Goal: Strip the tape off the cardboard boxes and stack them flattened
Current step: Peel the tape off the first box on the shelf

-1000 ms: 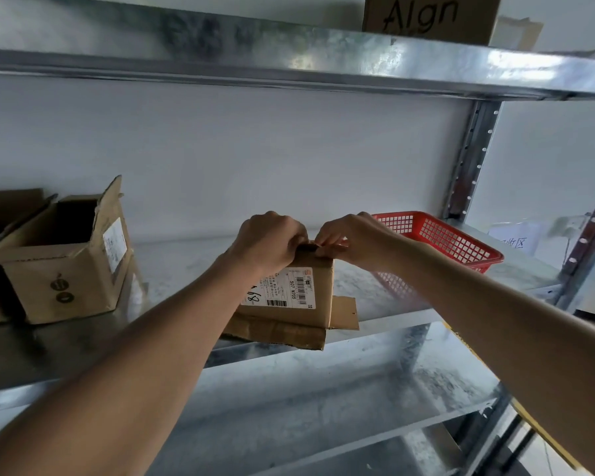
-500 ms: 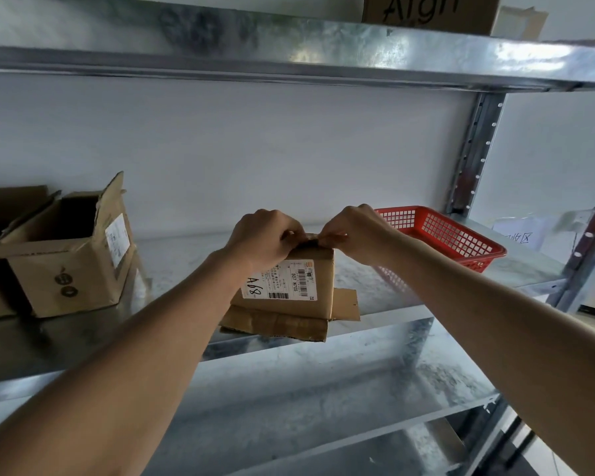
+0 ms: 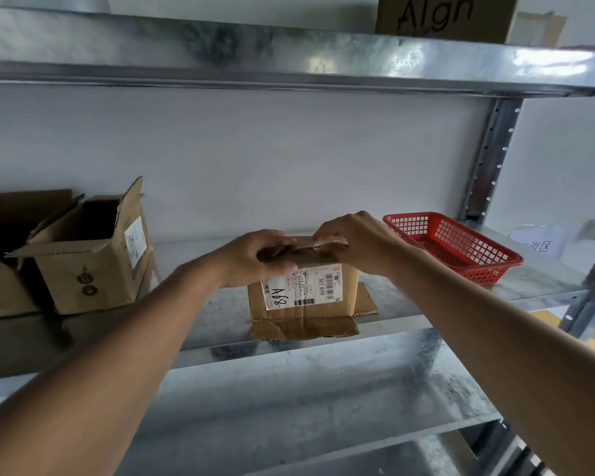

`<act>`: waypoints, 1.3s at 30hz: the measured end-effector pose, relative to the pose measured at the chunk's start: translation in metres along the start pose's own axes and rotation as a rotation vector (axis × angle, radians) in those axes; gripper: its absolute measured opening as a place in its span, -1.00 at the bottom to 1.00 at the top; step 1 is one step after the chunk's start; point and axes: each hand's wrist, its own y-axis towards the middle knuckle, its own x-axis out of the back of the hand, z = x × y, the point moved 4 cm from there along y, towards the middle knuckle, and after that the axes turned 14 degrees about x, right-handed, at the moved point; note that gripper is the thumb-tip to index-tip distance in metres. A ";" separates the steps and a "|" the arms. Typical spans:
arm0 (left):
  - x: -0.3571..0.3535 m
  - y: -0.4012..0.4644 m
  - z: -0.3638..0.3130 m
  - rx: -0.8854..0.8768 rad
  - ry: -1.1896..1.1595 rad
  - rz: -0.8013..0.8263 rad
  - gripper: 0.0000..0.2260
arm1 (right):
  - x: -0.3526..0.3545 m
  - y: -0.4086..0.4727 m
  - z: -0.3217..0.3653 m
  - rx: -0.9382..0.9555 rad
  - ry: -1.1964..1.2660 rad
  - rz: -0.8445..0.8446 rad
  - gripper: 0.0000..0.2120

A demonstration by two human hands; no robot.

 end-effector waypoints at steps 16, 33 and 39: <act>-0.011 -0.015 -0.001 -0.109 -0.296 0.012 -0.70 | -0.018 0.029 0.042 0.385 -0.171 0.027 -0.80; -0.010 -0.016 0.003 -0.079 -0.344 -0.020 -0.74 | -0.017 0.050 0.025 0.255 0.069 0.171 -0.86; -0.006 -0.013 0.010 -0.032 -0.307 -0.020 -0.51 | -0.013 0.051 0.033 0.309 0.072 0.086 -0.85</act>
